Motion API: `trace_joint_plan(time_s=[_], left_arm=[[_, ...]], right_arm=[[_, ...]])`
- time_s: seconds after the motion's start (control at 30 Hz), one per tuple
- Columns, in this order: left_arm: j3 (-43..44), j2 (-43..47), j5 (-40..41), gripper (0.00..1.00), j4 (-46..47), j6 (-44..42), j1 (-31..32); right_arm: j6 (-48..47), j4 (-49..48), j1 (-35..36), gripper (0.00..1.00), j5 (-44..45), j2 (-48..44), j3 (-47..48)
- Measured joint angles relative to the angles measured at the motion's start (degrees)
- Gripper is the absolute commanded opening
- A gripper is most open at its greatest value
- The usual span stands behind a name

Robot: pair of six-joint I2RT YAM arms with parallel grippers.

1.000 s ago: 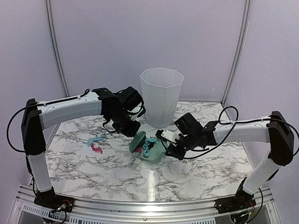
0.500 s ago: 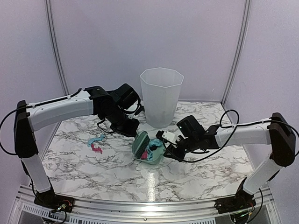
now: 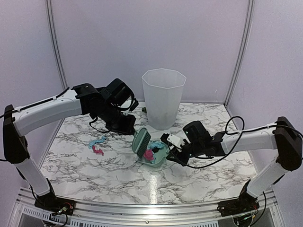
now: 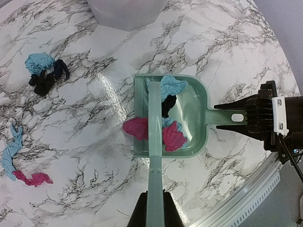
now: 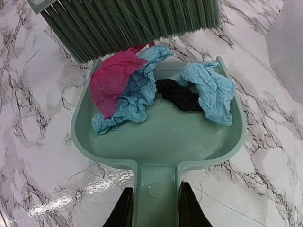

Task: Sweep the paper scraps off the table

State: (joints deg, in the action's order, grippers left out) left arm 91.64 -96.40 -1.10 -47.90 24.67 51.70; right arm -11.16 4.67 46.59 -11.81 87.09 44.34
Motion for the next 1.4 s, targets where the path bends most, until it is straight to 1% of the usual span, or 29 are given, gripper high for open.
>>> trace_joint_plan(time_s=[0.3, 0.5, 0.73, 1.13, 1.4], left_arm=[[-1.11, 0.79, -0.37, 0.00, 0.04, 3.65, 0.63], [-1.51, 3.85, 0.81, 0.00, 0.02, 7.34, 0.61], [-2.67, 8.28, 1.29, 0.00, 0.09, 12.11, -1.22], [-3.58, 7.93, -2.14, 0.00, 0.24, 11.85, -2.69], [-4.02, 7.52, -4.63, 0.00, 0.96, 12.96, -3.04]], right_arm=[[2.25, -5.75, 0.07, 0.00, -0.92, 0.83, -0.48], [3.23, -7.21, 0.17, 0.00, -0.96, 0.92, -0.87], [3.91, -8.68, 0.17, 0.00, -0.57, 0.92, -1.29], [6.43, -12.35, 0.35, 0.00, -1.29, 1.01, -1.86], [9.33, -19.37, 1.11, 0.00, -2.10, 0.96, -1.95]])
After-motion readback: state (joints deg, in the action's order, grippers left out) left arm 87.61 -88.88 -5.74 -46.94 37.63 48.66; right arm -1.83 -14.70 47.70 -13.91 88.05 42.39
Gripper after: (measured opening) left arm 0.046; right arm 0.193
